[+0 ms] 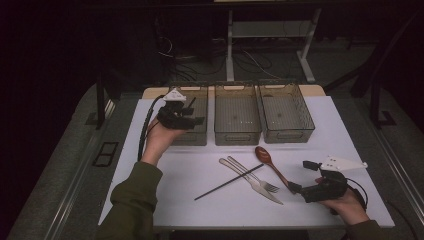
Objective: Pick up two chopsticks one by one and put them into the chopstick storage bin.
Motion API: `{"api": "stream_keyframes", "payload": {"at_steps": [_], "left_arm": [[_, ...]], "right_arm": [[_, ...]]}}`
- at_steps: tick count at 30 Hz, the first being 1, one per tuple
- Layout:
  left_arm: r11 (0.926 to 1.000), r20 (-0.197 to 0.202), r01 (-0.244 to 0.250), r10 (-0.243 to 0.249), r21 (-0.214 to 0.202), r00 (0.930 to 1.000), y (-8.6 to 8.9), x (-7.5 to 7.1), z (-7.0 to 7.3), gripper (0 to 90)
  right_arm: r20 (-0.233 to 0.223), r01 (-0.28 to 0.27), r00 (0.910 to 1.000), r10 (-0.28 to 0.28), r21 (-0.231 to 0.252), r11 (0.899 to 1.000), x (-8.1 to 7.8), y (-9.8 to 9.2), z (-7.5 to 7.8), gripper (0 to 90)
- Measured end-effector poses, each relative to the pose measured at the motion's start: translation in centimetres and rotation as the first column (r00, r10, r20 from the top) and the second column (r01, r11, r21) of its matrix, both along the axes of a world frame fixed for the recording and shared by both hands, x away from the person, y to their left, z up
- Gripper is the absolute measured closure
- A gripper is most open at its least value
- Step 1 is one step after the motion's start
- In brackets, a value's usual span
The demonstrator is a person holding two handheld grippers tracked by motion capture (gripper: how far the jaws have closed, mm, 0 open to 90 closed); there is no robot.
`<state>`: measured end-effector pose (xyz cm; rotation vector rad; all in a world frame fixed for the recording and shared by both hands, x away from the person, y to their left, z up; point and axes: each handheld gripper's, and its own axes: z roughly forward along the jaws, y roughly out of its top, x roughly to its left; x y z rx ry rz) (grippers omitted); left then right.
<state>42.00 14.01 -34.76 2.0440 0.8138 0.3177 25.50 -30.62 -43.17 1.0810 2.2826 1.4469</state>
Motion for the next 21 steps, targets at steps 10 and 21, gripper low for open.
{"api": "stream_keyframes", "payload": {"at_steps": [10, 21], "left_arm": [[0.9982, 0.000, 0.050, -0.050, -0.031, 0.9987, -0.9, -2.9, -1.1, 32.4], [0.9927, 0.020, 0.091, -0.090, -0.078, 0.9958, -2.3, -5.7, -2.5, 31.8]], "right_arm": [[-0.002, -0.002, 1.0000, 0.002, -0.002, 1.000, 0.0, 0.0, 0.0, 0.0], [-0.003, 0.006, 1.0000, -0.006, 0.003, 1.000, 0.0, -0.2, -0.1, 0.0]]}}
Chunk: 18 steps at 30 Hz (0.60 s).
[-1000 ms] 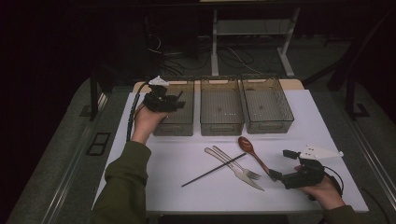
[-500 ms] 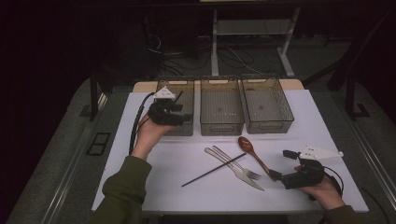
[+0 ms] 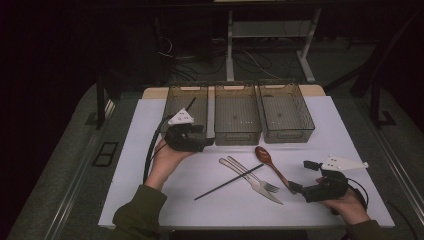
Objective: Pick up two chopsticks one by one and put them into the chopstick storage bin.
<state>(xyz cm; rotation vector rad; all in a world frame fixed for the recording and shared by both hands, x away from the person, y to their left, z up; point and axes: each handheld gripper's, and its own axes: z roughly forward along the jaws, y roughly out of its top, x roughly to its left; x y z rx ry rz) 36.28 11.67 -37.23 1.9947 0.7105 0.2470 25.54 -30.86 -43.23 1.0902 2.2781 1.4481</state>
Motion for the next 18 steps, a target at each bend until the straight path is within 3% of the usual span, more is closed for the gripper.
{"api": "stream_keyframes", "payload": {"at_steps": [9, 18], "left_arm": [[0.9990, 0.025, 0.038, -0.037, -0.025, 0.9990, -1.2, -2.3, -1.2, 29.7], [0.9961, 0.000, 0.082, -0.082, -0.033, 0.9966, -2.5, -4.5, -2.7, 30.6]], "right_arm": [[-0.002, 0.009, 1.0000, -0.009, 0.002, 1.000, 0.0, -0.1, 0.0, 0.0], [-0.001, 0.009, 1.0000, -0.009, -0.001, 1.000, 0.0, 0.0, 0.0, 0.0]]}}
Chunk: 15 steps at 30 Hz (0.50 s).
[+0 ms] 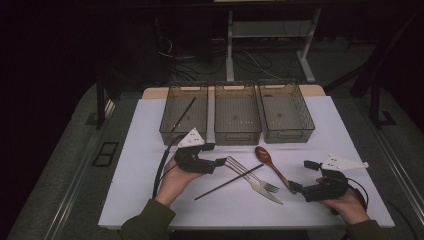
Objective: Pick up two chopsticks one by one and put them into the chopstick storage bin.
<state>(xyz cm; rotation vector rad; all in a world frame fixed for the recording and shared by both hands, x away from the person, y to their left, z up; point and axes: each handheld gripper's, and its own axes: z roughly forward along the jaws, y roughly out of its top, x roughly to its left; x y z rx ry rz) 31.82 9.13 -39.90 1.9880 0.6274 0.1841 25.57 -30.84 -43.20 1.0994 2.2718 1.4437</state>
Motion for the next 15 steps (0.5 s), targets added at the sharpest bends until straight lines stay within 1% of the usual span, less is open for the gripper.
{"api": "stream_keyframes", "payload": {"at_steps": [2, 3, 4, 6, 9, 10, 12, 13, 14, 15], "left_arm": [[0.9999, -0.005, 0.013, -0.013, 0.002, 0.9999, -0.3, -0.4, -0.3, 31.3], [0.9997, -0.003, 0.022, -0.022, 0.014, 0.9997, -0.6, -0.7, -0.5, 31.5], [0.9995, -0.003, 0.026, -0.026, 0.017, 0.9997, -0.6, -0.8, -0.6, 31.8], [0.9993, -0.014, 0.037, -0.036, 0.004, 0.9992, -0.9, -1.2, -0.9, 32.7], [0.9976, -0.016, 0.063, -0.062, 0.029, 0.9979, -1.4, -1.6, -1.5, 35.0], [0.9969, -0.014, 0.070, -0.069, 0.037, 0.9975, -1.5, -1.7, -1.6, 36.4], [0.9962, -0.021, 0.081, -0.080, 0.034, 0.9966, -1.8, -1.8, -2.1, 41.7], [0.9955, -0.021, 0.084, -0.083, 0.045, 0.9964, -1.9, -1.8, -2.3, 42.9], [0.9951, -0.023, 0.086, -0.085, 0.047, 0.9961, -2.1, -1.8, -2.5, 44.4], [0.9952, -0.028, 0.087, -0.086, 0.045, 0.9960, -2.2, -1.7, -2.6, 48.6]], "right_arm": [[0.001, 0.000, 1.0000, 0.000, 0.001, 1.000, 0.0, 0.0, 0.0, 0.0], [0.000, -0.001, 1.0000, 0.001, 0.003, 1.000, 0.0, 0.0, 0.0, 0.0], [0.000, -0.003, 1.0000, 0.003, 0.001, 1.000, 0.0, -0.1, 0.0, 0.0], [0.001, 0.001, 1.0000, -0.001, 0.006, 1.000, 0.1, -0.1, 0.0, 0.0], [-0.001, 0.002, 1.0000, -0.002, 0.007, 1.000, 0.0, -0.1, 0.0, 0.0], [0.000, 0.001, 1.0000, -0.001, 0.004, 1.000, 0.0, -0.1, 0.0, 0.0], [-0.001, -0.002, 1.0000, 0.002, 0.001, 1.000, 0.0, -0.1, 0.0, 0.0], [-0.001, -0.001, 1.0000, 0.001, 0.002, 1.000, 0.0, -0.1, 0.0, 0.0], [-0.001, 0.000, 1.0000, 0.000, 0.001, 1.000, 0.0, -0.1, 0.0, 0.0], [-0.001, 0.003, 1.0000, -0.003, 0.004, 1.000, 0.0, -0.1, 0.0, 0.0]]}}
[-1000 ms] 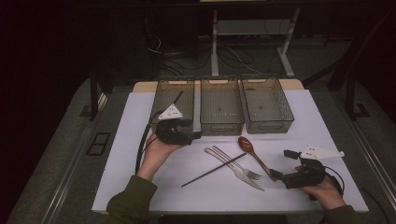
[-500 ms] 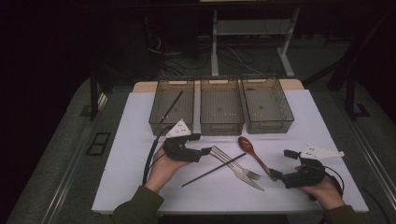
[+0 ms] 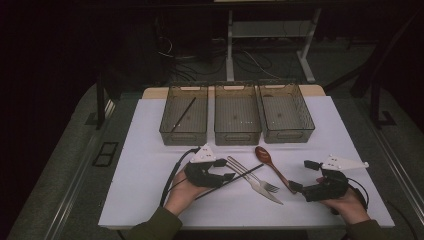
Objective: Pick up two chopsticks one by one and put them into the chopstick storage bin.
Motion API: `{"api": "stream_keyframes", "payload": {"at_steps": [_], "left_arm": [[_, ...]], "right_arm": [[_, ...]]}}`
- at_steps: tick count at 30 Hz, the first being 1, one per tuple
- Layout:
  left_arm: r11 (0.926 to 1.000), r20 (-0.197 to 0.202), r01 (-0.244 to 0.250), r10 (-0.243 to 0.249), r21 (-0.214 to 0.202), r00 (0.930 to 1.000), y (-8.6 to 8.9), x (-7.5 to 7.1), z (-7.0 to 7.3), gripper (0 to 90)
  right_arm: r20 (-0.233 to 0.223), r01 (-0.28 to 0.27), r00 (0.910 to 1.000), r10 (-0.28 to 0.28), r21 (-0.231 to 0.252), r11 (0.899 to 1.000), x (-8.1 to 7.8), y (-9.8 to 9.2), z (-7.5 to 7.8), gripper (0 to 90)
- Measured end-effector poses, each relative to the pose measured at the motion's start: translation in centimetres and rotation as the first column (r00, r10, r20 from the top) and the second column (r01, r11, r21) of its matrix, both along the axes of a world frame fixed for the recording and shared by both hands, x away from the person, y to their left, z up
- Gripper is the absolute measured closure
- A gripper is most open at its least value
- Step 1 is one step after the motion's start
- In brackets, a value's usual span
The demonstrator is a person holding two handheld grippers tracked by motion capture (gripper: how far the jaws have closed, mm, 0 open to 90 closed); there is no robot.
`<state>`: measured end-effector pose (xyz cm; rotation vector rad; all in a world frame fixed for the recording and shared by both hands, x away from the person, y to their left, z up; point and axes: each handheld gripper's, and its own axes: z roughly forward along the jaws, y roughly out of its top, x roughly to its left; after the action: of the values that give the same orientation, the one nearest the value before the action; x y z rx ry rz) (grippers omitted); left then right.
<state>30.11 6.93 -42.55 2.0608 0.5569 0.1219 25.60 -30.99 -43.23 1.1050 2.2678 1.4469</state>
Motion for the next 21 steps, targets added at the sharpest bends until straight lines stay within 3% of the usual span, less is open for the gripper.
{"api": "stream_keyframes", "payload": {"at_steps": [7, 12, 21], "left_arm": [[0.9999, -0.042, -0.006, 0.006, 0.015, 0.9991, -0.7, 0.2, -0.8, 61.6], [0.9985, -0.068, 0.023, -0.020, 0.049, 0.9975, -1.4, 0.3, -1.4, 69.6], [0.9926, -0.086, 0.040, -0.030, 0.114, 0.9959, -2.1, 0.4, -2.2, 75.6]], "right_arm": [[0.000, -0.001, 1.0000, 0.001, -0.001, 1.000, 0.0, 0.0, 0.0, 0.0], [0.001, -0.003, 1.0000, 0.003, -0.002, 1.000, 0.0, 0.0, 0.0, 0.0], [-0.001, -0.003, 1.0000, 0.003, -0.002, 1.000, 0.0, 0.0, 0.0, 0.0]]}}
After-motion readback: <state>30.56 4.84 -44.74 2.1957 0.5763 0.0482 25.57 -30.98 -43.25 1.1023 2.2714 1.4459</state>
